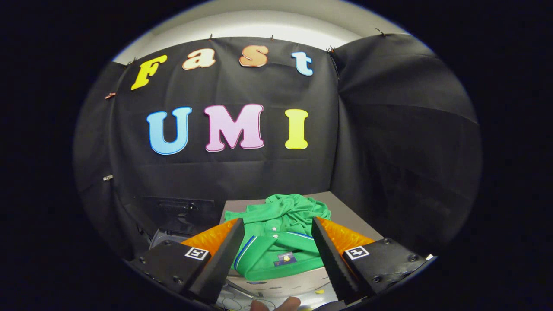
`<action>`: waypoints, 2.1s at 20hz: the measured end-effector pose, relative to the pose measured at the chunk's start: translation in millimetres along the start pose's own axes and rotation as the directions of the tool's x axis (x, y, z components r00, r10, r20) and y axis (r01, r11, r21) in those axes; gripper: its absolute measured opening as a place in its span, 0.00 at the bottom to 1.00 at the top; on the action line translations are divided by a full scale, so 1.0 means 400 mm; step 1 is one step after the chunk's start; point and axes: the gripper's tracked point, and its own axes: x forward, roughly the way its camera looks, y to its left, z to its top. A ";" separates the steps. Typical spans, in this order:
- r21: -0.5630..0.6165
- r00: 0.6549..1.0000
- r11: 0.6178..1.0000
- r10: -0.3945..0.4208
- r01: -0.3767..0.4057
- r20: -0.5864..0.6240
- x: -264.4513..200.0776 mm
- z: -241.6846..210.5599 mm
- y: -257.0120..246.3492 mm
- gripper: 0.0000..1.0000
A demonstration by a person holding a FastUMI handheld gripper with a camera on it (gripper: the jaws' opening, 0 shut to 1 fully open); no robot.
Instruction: Put the clothes into the washing machine and then close the washing machine lid.
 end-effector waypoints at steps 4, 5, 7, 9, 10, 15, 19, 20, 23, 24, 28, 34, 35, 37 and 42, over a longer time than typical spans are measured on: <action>0.012 0.981 1.000 -0.008 0.011 -0.196 0.145 -0.068 0.006 0.99; 0.015 0.973 1.000 -0.006 0.010 -0.233 0.177 -0.089 0.008 0.99; 0.038 0.957 0.999 0.011 0.000 -0.290 0.241 -0.127 0.006 0.99; 0.034 0.938 0.999 0.012 0.000 -0.345 0.294 -0.171 0.009 0.99; 0.025 0.930 1.000 0.013 -0.004 -0.366 0.324 -0.191 0.012 1.00; -0.011 0.929 1.000 -0.009 0.005 -0.371 0.378 -0.221 -0.006 0.91; -0.017 0.930 1.000 0.005 -0.011 -0.366 0.388 -0.220 0.014 0.45; -0.029 0.932 0.999 0.003 -0.014 -0.362 0.388 -0.226 0.014 0.45; -0.059 0.949 0.998 -0.040 0.022 -0.311 0.386 -0.199 0.011 0.12; -0.077 0.956 0.997 -0.053 0.032 -0.288 0.385 -0.181 0.021 0.10; -0.122 0.962 0.990 -0.097 0.067 -0.256 0.342 -0.108 0.058 0.08; -0.165 0.980 0.984 -0.101 0.072 -0.172 0.234 -0.045 0.173 0.07; -0.185 0.984 0.981 -0.094 0.065 -0.153 0.211 -0.026 0.207 0.07; -0.198 0.991 0.979 -0.065 0.040 -0.118 0.164 0.004 0.290 0.07; -0.152 0.995 0.987 0.035 -0.048 -0.093 0.047 0.030 0.524 0.07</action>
